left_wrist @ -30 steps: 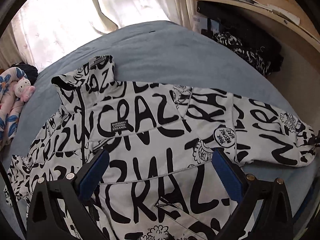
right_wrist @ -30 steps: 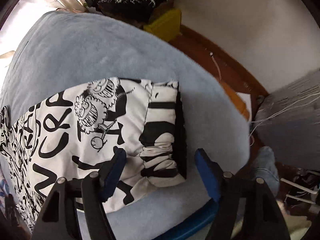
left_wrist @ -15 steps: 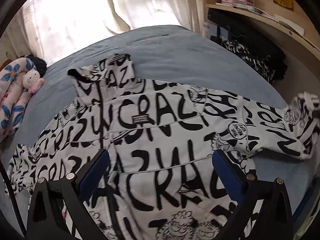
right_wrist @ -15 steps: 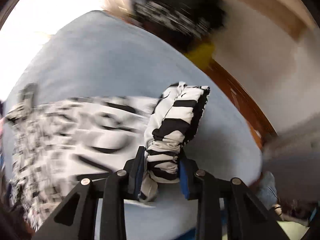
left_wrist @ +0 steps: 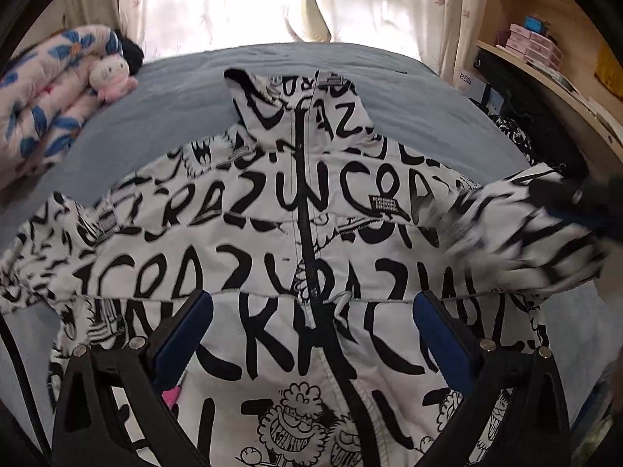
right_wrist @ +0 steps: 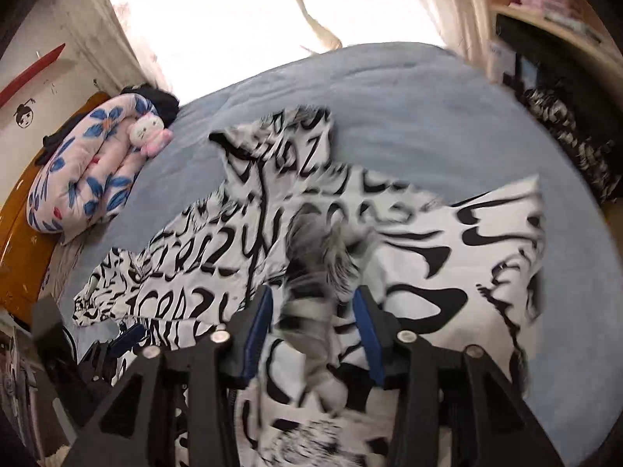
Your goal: Fold large clothes
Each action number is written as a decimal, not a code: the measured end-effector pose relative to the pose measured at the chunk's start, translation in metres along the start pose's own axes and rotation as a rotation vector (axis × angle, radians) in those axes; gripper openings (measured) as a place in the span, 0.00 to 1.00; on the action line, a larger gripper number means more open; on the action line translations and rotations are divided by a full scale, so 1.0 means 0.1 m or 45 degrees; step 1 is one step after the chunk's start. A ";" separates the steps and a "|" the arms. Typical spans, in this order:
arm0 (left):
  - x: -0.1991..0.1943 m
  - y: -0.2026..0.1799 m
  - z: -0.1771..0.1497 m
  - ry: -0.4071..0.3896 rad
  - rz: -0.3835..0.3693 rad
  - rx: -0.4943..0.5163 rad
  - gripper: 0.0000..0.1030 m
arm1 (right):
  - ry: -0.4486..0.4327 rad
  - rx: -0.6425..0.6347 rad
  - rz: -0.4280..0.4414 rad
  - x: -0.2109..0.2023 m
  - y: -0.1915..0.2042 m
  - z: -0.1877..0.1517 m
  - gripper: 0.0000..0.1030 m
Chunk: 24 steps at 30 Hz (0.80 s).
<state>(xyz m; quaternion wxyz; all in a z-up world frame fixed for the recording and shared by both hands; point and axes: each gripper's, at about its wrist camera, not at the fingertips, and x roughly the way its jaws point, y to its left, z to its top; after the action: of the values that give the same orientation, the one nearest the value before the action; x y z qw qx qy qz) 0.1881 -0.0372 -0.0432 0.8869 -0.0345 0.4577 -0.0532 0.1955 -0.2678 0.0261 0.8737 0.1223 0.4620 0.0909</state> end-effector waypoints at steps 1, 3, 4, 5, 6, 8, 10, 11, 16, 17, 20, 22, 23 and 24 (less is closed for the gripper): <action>0.03 0.05 -0.02 0.014 -0.024 -0.013 0.99 | 0.005 0.022 0.002 0.08 0.00 -0.07 0.49; 0.13 0.13 -0.06 0.051 -0.094 -0.043 0.99 | 0.005 0.098 0.031 0.14 -0.07 -0.30 0.49; 0.18 0.13 -0.07 0.066 -0.127 -0.049 0.99 | -0.009 0.141 0.042 0.15 -0.09 -0.38 0.49; 0.24 0.14 -0.07 0.091 -0.174 -0.059 0.99 | -0.028 0.183 0.052 0.14 -0.14 -0.49 0.49; 0.28 0.13 -0.09 0.103 -0.202 -0.065 0.98 | -0.046 0.214 0.054 0.13 -0.17 -0.58 0.49; 0.39 0.09 -0.10 0.144 -0.282 -0.086 0.95 | -0.081 0.249 0.034 0.06 -0.27 -0.74 0.49; 0.52 0.01 -0.12 0.202 -0.390 -0.108 0.92 | -0.103 0.265 0.014 0.00 -0.34 -0.86 0.49; 0.61 -0.03 -0.12 0.236 -0.447 -0.126 0.90 | -0.110 0.275 0.010 -0.02 -0.39 -0.93 0.49; 1.04 -0.22 -0.12 0.405 -0.630 -0.241 0.88 | -0.039 0.345 0.035 0.05 -0.61 -1.19 0.49; 1.14 -0.26 -0.10 0.434 -0.648 -0.269 0.88 | -0.026 0.355 0.039 0.07 -0.64 -1.23 0.49; 1.31 -0.36 -0.08 0.467 -0.632 -0.301 0.88 | -0.008 0.362 0.055 0.13 -0.69 -1.31 0.49; 1.40 -0.44 -0.05 0.469 -0.622 -0.301 0.88 | 0.002 0.354 0.049 0.17 -0.71 -1.34 0.49; 1.43 -0.49 -0.03 0.472 -0.623 -0.289 0.88 | 0.007 0.350 0.039 0.19 -0.72 -1.34 0.49; 1.47 -0.53 -0.02 0.479 -0.625 -0.284 0.88 | 0.010 0.349 0.034 0.22 -0.73 -1.35 0.49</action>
<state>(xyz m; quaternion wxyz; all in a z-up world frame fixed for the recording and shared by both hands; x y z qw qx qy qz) 0.2678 -0.1087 -0.1573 0.7381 -0.2303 0.5946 -0.2205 0.0991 -0.3143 -0.0860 0.8457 0.2463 0.4719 0.0389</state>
